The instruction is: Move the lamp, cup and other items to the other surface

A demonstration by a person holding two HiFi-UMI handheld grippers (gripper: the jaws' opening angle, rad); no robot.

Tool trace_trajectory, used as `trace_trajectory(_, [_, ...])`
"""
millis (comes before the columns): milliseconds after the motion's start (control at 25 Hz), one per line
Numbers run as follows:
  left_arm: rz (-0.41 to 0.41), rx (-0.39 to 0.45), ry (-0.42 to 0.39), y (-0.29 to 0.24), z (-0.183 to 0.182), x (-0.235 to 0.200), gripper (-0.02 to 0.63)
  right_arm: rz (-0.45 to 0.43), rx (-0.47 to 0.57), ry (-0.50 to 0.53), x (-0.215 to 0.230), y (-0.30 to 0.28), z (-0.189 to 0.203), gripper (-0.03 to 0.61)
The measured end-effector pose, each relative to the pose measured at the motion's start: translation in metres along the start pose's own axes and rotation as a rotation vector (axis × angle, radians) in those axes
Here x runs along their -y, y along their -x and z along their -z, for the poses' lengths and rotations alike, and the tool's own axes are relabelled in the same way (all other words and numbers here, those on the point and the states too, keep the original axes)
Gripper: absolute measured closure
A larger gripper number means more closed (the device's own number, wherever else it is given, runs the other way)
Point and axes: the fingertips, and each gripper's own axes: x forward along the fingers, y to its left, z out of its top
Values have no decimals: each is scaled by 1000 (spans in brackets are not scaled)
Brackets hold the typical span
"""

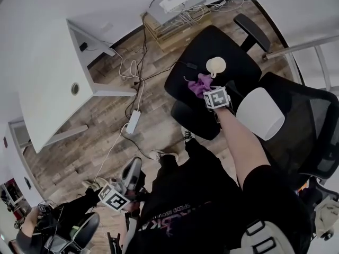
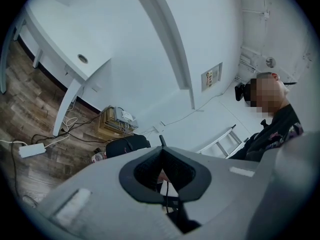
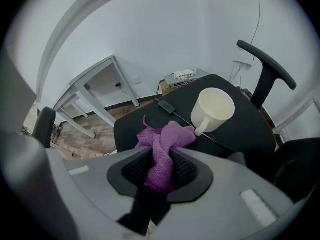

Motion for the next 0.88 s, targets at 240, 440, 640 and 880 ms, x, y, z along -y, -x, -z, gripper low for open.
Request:
trace_trajectory(240, [-28, -10, 28, 3, 13, -6, 618, 15, -36, -53, 15, -13, 11, 474])
trace_trajectory(440, [-34, -15, 42, -1, 24, -5, 618, 2, -69, -105, 23, -19, 22, 462])
trace_trajectory(640, [-47, -8, 52, 2, 31, -8, 618, -15, -109, -128, 22, -26, 29, 433])
trace_trajectory(880, [-55, 58, 77, 20, 28, -12, 618, -8, -101, -180, 18, -22, 27, 391])
